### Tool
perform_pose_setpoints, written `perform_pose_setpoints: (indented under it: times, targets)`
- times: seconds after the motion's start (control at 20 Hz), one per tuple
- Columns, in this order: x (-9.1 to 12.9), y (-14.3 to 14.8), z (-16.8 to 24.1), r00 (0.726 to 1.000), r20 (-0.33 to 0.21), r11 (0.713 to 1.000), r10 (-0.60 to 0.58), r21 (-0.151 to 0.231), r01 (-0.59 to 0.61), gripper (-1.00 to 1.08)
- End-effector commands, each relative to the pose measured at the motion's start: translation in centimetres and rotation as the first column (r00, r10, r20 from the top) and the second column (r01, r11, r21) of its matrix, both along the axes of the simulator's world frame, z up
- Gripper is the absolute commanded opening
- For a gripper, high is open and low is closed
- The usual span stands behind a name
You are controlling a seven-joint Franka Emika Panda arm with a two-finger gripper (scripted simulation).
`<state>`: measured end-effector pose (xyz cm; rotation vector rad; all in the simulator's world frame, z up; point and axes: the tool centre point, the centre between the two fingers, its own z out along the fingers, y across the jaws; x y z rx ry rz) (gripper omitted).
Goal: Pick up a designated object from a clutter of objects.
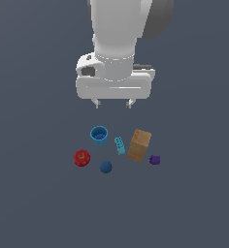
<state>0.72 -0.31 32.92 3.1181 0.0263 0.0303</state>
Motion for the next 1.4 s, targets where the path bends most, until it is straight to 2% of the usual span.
perform_pose_setpoints:
  times: [0.0, 0.7, 1.05, 1.35]
  targets:
    - [0.0, 0.0, 0.0, 1.000, 0.000, 1.000, 0.000, 0.000, 0.000, 1.00]
    - [0.0, 1.2, 1.7, 1.000, 0.017, 1.000, 0.003, -0.005, -0.003, 1.00]
    - [1.3, 0.9, -0.2, 0.998, 0.013, 0.998, 0.060, -0.006, -0.060, 1.00]
    - [3.1, 0.3, -3.4, 0.988, 0.005, 0.988, 0.153, -0.006, -0.153, 1.00]
